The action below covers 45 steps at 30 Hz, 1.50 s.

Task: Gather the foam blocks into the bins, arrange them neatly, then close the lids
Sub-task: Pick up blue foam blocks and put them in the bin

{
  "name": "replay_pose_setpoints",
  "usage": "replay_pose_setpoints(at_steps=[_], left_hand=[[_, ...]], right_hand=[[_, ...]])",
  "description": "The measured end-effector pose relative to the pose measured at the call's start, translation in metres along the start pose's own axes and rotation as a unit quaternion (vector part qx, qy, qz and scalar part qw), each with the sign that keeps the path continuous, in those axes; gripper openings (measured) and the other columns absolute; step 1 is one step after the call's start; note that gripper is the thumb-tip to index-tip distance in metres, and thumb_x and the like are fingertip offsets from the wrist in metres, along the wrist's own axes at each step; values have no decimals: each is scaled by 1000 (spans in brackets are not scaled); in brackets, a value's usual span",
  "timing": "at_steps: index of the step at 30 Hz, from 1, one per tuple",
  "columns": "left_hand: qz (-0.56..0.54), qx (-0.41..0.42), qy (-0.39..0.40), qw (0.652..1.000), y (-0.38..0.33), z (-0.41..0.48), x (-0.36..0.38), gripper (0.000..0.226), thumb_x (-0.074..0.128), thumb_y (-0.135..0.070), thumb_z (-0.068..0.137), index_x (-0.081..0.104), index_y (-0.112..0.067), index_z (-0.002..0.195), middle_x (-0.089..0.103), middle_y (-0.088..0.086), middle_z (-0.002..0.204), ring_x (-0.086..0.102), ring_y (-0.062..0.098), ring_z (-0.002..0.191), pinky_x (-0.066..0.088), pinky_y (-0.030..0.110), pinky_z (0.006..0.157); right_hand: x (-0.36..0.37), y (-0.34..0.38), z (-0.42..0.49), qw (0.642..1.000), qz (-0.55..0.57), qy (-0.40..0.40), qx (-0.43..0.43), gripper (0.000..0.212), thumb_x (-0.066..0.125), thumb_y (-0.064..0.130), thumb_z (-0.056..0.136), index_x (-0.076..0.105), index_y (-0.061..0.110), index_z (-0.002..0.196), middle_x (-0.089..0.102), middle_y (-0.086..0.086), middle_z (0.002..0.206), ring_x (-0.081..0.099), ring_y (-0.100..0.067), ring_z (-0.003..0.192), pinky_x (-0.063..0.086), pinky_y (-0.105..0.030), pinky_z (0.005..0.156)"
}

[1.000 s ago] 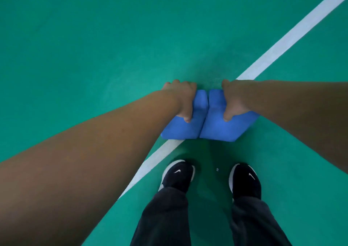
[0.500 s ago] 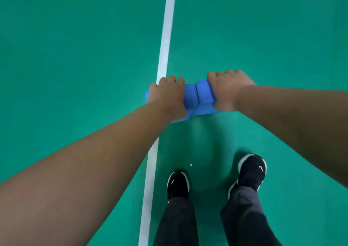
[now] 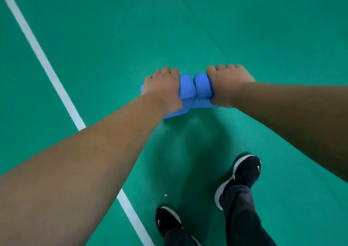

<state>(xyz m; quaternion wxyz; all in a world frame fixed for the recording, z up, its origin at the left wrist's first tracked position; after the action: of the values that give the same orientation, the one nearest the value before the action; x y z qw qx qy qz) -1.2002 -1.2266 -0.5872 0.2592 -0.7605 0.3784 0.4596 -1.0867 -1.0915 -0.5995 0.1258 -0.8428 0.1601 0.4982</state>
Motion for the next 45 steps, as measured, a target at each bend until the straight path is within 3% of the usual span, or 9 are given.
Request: replay_pose_setpoints(at_steps=[6,12,18,26,33,45], left_hand=[[2,53,24,998,-152,101,-30,77,85,-46,68,48,-15,128,52,11,126,54,35,118,47,48,93],[20,129,27,991,-328,194,-116,72,84,-47,69,47,-15,122,53,10,124,56,35,117,49,46,91],[8,216,-54,975,-521,297,-219,75,86,-46,67,48,-15,123,53,10,125,55,35,117,49,49,93],[-2,313,-89,946,-738,414,-306,68,82,-46,69,46,-17,120,50,5,117,54,33,111,45,45,85],[-26,340,-134,930,-850,474,-369,66,80,-51,69,49,-16,117,51,5,113,53,33,105,51,48,86],[-11,417,-145,897,-1024,510,-352,70,81,-50,68,51,-19,123,53,4,111,55,33,101,50,48,84]], right_hand=[[38,-171,-15,990,65,7,123,60,72,40,77,44,19,125,58,-10,125,58,-34,113,42,-41,90],[1,-368,-41,970,116,18,212,57,73,38,78,47,19,125,59,-7,126,59,-30,116,43,-38,92],[-43,-587,-86,932,155,-45,324,61,75,43,76,46,15,122,58,-12,124,57,-36,114,44,-42,90],[-63,-818,-123,880,154,-135,428,64,71,52,68,49,17,116,58,-10,117,56,-37,107,45,-45,86],[-83,-958,-131,826,187,-205,490,64,73,46,71,48,18,123,55,-8,118,53,-37,108,43,-46,86],[12,-1111,-186,841,140,-212,479,67,69,51,68,51,18,124,59,-7,114,54,-35,102,40,-46,85]])
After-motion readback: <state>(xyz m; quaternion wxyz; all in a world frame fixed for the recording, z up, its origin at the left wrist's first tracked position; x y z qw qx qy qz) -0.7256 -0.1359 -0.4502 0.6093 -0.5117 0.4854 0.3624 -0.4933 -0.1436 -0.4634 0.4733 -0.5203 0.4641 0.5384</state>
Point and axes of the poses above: each hand's wrist, its own z-axis towards the middle knuckle, its own x-axis out of the palm, y = z × x, the point moved 5 cm from there along z, towards the middle knuckle
